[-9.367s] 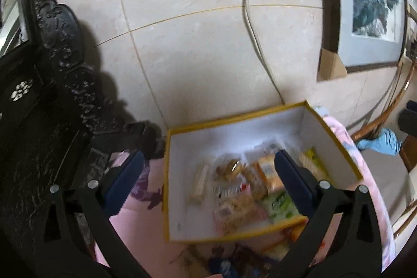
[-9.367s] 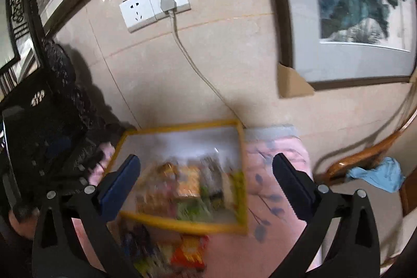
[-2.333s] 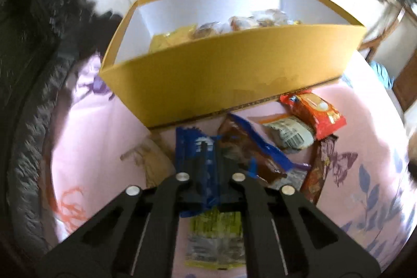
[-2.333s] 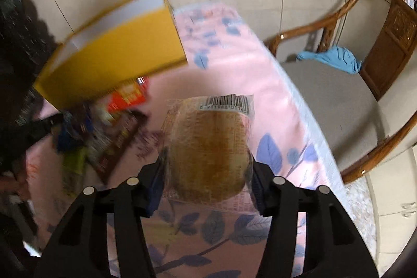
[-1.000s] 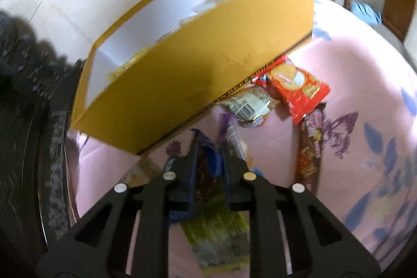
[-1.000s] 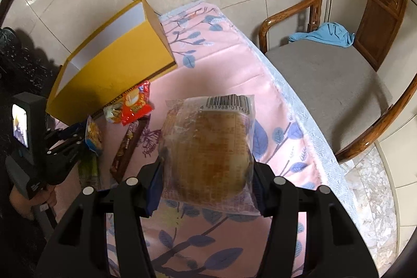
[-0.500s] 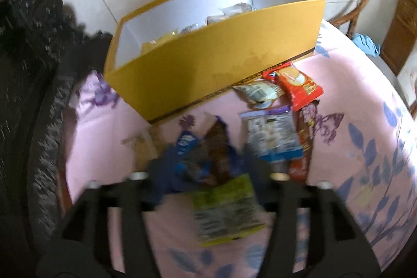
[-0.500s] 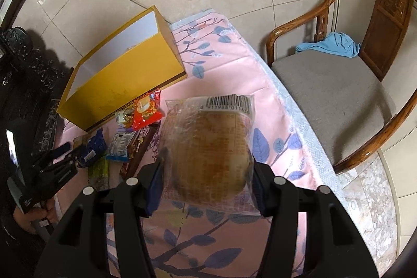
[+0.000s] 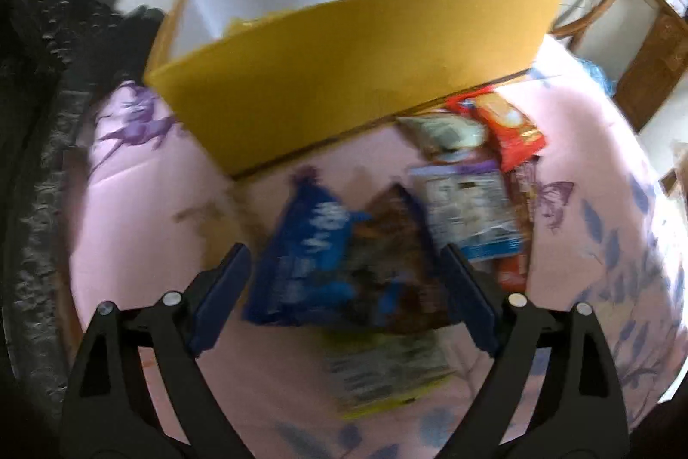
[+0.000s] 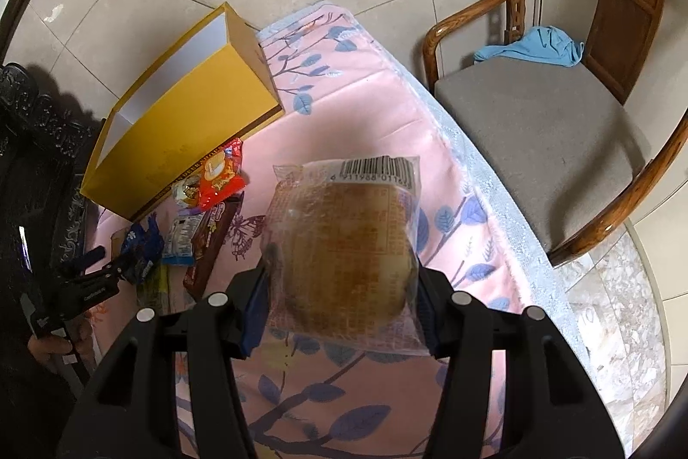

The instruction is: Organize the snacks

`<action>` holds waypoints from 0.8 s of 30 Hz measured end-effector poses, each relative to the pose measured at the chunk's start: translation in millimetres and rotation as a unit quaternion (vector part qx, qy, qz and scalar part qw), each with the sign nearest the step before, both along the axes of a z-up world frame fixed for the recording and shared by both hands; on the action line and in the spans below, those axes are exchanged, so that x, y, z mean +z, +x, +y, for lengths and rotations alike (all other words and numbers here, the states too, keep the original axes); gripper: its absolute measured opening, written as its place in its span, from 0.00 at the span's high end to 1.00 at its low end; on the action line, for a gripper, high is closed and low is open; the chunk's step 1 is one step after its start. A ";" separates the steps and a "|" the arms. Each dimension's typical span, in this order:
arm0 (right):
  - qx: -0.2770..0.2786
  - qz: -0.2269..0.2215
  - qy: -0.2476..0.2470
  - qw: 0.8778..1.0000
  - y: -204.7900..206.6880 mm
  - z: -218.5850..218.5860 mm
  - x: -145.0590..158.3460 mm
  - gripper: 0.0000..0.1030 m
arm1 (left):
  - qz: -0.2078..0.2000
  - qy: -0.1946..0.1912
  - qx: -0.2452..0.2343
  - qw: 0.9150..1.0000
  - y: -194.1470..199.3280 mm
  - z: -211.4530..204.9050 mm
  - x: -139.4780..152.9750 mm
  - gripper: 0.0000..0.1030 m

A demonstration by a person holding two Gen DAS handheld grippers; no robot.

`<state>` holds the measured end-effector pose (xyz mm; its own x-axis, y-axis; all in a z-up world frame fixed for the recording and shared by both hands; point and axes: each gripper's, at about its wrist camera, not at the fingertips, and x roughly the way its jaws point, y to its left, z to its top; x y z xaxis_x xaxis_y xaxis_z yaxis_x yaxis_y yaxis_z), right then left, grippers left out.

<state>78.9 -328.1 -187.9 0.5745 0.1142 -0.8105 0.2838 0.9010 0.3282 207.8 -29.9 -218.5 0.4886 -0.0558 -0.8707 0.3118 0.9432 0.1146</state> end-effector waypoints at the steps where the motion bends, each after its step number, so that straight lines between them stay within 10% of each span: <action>1: 0.002 0.000 0.000 1.000 0.6 -0.6 0.5 0.46 | -0.005 0.024 -0.016 1.000 -1.9 -4.7 -1.7 0.12; 5: 0.006 -0.008 -0.005 1.000 0.8 -2.1 5.0 0.46 | 0.004 0.074 -0.036 0.997 -6.4 0.1 -1.0 0.10; 11: 0.011 0.001 0.003 1.000 4.4 -1.5 -2.1 0.46 | -0.005 0.002 0.097 0.995 2.1 20.4 4.1 0.09; 17: 0.033 0.000 0.004 0.999 5.0 7.3 -2.4 0.46 | 0.016 0.069 0.036 0.997 4.9 -10.6 -10.0 0.04; 21: 0.021 0.003 0.006 1.000 4.4 -0.1 -7.1 0.46 | -0.002 0.075 0.130 0.989 -12.4 -13.8 7.1 0.04; 24: 0.021 0.014 0.016 1.000 5.4 -2.3 -15.2 0.46 | -0.032 0.084 0.240 0.967 -14.7 -15.2 18.2 0.04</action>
<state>84.3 -330.4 -203.1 0.5463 0.1635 -0.8215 0.2553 0.9016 0.3493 193.1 -45.1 -200.2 0.4757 0.3305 -0.8151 -0.1687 0.9438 0.2842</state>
